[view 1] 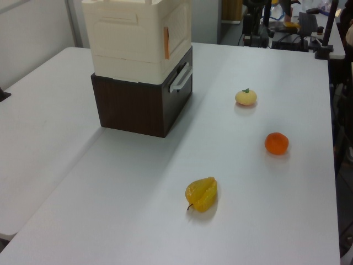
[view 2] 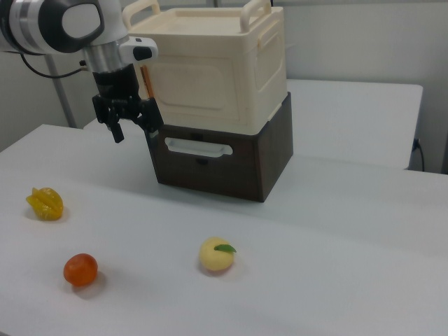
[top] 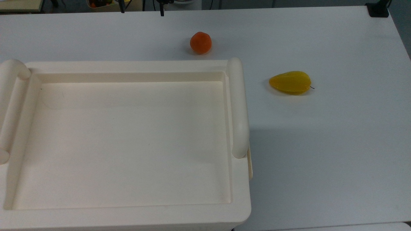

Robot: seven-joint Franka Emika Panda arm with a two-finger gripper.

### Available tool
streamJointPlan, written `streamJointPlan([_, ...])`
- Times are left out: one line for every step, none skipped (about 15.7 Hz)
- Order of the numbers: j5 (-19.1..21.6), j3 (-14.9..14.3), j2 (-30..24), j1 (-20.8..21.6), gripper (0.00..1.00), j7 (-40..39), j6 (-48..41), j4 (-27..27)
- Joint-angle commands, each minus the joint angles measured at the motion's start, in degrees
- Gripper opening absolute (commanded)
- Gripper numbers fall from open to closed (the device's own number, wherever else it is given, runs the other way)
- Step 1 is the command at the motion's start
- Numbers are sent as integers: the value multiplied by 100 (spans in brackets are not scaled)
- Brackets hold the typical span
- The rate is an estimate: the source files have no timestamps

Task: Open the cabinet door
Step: 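Move the gripper up to the cream cabinet door's handle edge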

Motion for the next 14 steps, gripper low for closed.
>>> streamJointPlan([97, 57, -118, -64, 100, 23, 69, -104])
streamJointPlan([97, 57, -118, -64, 100, 22, 86, -104])
streamJointPlan([97, 57, -110, -55, 100, 14, 86, -104])
streamJointPlan([97, 57, -109, -47, 100, 5, 86, -104])
streamJointPlan([97, 57, -101, -29, 100, -4, 86, -95])
streamJointPlan([106, 65, -92, -20, 100, 5, 104, -95])
streamJointPlan([114, 83, -57, -11, 100, -4, 121, -34])
streamJointPlan([149, 83, 4, -11, 100, -4, 130, 62])
streamJointPlan([211, 92, 109, -3, 100, 5, 139, 194])
streamJointPlan([237, 101, 215, 6, 100, 5, 183, 351])
streamJointPlan([264, 109, 311, 24, 100, 66, 340, 475])
streamJointPlan([264, 101, 330, 137, 100, 75, 559, 511])
streamJointPlan([247, 101, 373, 242, 100, 84, 865, 511])
streamJointPlan([238, 101, 417, 304, 100, 84, 1191, 511])
